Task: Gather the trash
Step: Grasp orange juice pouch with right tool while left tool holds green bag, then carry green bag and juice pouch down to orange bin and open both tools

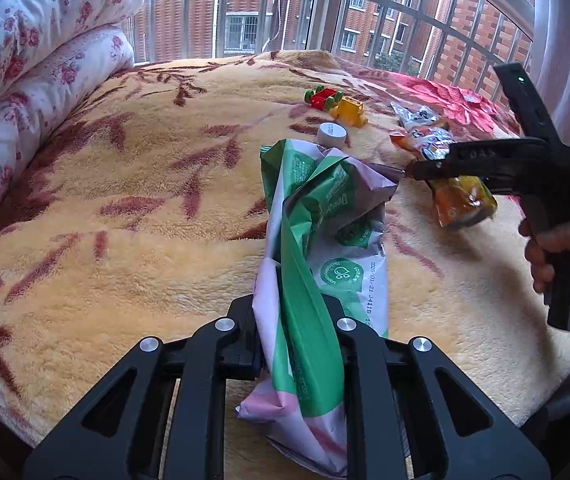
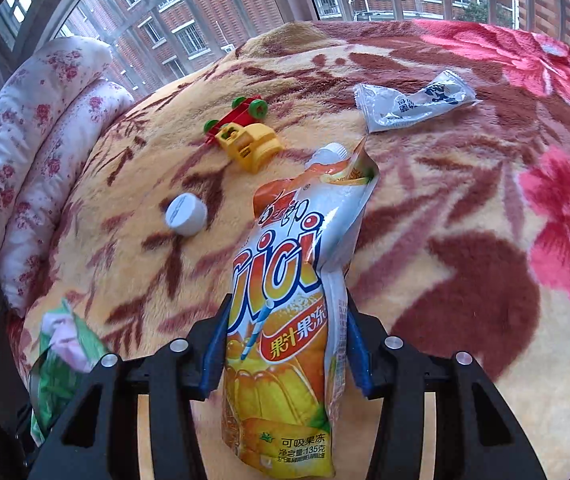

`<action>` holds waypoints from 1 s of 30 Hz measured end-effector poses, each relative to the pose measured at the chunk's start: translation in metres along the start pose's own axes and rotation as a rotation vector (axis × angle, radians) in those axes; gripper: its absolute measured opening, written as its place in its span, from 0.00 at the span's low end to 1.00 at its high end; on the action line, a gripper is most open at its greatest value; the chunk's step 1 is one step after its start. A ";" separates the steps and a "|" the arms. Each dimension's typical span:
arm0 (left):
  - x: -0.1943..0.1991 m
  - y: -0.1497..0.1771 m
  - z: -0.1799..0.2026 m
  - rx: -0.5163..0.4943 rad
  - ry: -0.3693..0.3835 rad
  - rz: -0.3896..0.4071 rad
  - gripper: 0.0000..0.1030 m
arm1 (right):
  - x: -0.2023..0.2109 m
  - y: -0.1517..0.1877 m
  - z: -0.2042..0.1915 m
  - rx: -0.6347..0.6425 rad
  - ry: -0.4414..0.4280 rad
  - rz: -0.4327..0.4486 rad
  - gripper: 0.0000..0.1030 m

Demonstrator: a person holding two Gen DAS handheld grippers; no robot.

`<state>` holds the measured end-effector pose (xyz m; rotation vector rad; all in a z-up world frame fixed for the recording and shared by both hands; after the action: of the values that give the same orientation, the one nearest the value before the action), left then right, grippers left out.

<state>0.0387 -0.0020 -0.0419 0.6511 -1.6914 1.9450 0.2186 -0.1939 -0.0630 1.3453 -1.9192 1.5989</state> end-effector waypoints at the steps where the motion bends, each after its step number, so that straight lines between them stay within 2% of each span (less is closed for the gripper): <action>1: 0.000 0.000 0.000 0.001 0.000 0.003 0.15 | 0.010 0.007 -0.002 -0.004 -0.012 0.021 0.48; 8: 0.000 0.002 0.002 -0.017 0.004 0.041 0.15 | 0.068 0.049 -0.023 0.077 0.032 0.165 0.48; 11: 0.001 0.003 0.001 -0.027 0.019 0.059 0.15 | 0.085 0.069 -0.032 0.090 0.024 0.209 0.49; 17: 0.000 0.001 -0.003 -0.004 0.050 0.037 0.15 | 0.108 0.100 -0.040 0.087 0.011 0.255 0.49; 22: -0.002 -0.003 0.002 -0.032 0.043 0.015 0.15 | 0.128 0.117 -0.044 0.063 -0.020 0.288 0.49; 25: -0.002 -0.006 0.002 -0.028 0.048 0.001 0.14 | 0.134 0.128 -0.046 0.073 -0.004 0.296 0.49; 30: 0.015 -0.007 0.003 -0.025 0.079 -0.003 0.14 | 0.155 0.145 -0.044 0.042 -0.026 0.333 0.49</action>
<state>0.0317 -0.0030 -0.0263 0.5594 -1.6628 1.9187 0.0091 -0.2344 -0.0231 1.1087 -2.2300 1.7859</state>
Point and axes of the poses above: each gripper's, at about its wrist camera, not at the fingertips, and x roughly against the way its jaws point, z to its right, y to its underside, the point moved 4 cm from there along -x, roughly the way its jaws point, and after that the axes turned 9 degrees about z, right-handed, at the moved point
